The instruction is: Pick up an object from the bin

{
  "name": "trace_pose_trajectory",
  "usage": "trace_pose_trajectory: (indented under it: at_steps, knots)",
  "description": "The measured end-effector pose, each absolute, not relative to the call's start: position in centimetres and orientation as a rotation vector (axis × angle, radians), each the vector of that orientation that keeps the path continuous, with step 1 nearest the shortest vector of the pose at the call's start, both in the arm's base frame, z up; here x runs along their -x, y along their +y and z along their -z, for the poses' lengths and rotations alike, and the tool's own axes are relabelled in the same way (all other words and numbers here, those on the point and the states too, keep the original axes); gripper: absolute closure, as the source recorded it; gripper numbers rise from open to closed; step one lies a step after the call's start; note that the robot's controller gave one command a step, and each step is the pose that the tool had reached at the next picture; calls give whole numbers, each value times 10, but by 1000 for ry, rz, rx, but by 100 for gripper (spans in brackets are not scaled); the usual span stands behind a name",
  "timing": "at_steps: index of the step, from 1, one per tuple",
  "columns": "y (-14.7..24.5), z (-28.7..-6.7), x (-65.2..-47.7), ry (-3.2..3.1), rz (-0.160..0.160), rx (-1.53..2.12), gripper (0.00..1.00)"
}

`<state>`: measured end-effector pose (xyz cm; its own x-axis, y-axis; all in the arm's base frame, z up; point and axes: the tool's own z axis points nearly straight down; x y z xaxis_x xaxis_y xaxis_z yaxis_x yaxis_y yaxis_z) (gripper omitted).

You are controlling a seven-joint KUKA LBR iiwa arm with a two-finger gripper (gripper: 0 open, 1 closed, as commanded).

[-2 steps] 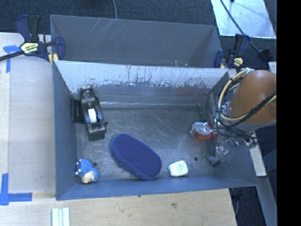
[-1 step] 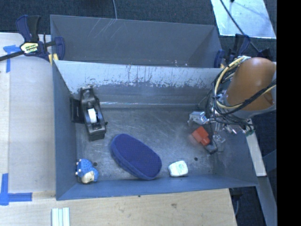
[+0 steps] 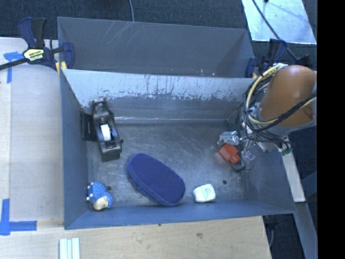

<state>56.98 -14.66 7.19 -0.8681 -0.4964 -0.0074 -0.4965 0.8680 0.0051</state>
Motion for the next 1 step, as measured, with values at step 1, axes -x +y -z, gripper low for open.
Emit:
trace_pose_trajectory:
  at_steps: [1]
  knots:
    - [-140,-262,-571,3028,9,791,100]
